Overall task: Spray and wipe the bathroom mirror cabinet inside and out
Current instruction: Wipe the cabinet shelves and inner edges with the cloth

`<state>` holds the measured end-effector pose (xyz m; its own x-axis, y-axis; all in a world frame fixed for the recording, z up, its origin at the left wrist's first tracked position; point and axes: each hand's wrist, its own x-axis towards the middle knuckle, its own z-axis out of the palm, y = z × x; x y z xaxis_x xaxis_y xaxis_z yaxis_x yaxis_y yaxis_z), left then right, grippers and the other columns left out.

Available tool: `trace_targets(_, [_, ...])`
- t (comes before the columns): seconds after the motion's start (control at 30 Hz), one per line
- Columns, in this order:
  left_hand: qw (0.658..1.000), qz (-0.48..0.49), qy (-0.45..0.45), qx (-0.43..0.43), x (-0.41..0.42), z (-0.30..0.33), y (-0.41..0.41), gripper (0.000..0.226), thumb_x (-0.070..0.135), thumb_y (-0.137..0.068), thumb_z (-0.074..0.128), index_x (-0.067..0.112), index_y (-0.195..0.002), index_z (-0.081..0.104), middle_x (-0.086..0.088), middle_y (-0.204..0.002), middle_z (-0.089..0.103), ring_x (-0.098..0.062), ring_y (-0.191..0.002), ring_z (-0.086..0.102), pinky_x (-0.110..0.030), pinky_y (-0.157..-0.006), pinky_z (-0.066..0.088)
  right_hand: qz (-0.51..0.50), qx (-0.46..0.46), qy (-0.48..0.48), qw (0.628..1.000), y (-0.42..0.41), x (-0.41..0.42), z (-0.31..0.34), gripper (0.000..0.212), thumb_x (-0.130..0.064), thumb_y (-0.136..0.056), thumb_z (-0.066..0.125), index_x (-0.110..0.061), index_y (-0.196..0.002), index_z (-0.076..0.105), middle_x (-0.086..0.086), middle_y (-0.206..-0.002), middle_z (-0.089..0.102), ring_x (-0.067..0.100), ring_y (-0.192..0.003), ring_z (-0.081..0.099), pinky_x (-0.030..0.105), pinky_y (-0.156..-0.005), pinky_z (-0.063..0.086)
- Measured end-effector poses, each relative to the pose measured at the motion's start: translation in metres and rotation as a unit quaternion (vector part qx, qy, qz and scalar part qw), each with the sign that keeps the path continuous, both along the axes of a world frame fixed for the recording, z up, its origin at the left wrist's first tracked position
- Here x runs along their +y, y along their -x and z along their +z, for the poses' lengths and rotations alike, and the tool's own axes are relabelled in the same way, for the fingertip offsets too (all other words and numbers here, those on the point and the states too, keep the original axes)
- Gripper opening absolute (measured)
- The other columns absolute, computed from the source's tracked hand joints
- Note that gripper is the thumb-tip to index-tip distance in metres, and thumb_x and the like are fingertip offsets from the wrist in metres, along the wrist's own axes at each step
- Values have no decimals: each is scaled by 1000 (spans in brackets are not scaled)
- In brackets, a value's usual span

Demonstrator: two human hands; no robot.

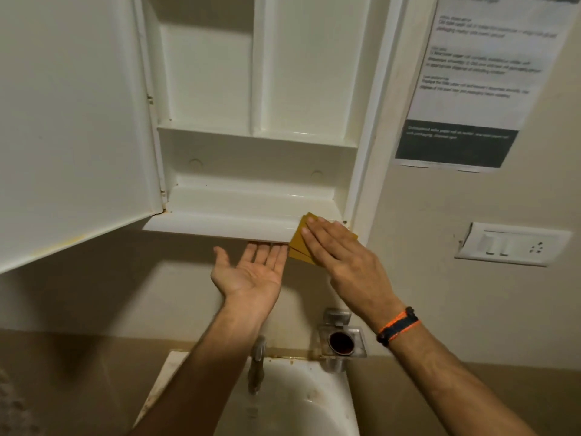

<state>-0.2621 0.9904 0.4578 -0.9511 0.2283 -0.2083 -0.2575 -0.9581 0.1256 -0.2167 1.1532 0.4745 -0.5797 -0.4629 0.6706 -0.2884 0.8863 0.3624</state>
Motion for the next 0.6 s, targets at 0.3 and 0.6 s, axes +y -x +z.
trace_targets(0.3, [999, -34, 19, -17, 31, 5, -18, 69, 52, -98, 38, 3, -146, 34, -20, -151, 37, -39, -136, 40, -49, -108, 36, -136, -29, 99, 985, -36, -9, 1, 61, 9, -63, 75, 0, -123, 66, 18, -128, 63, 30, -114, 65, 37, -91, 53])
trace_targets(0.6, [997, -34, 73, -9, 32, 9, -23, 57, 27, -96, 42, 1, -147, 33, -20, -152, 35, -37, -138, 38, -48, -114, 30, -208, -65, 24, 976, -33, -11, 10, 55, -5, -87, 56, -2, -141, 48, 17, -143, 51, 28, -132, 50, 39, -102, 46])
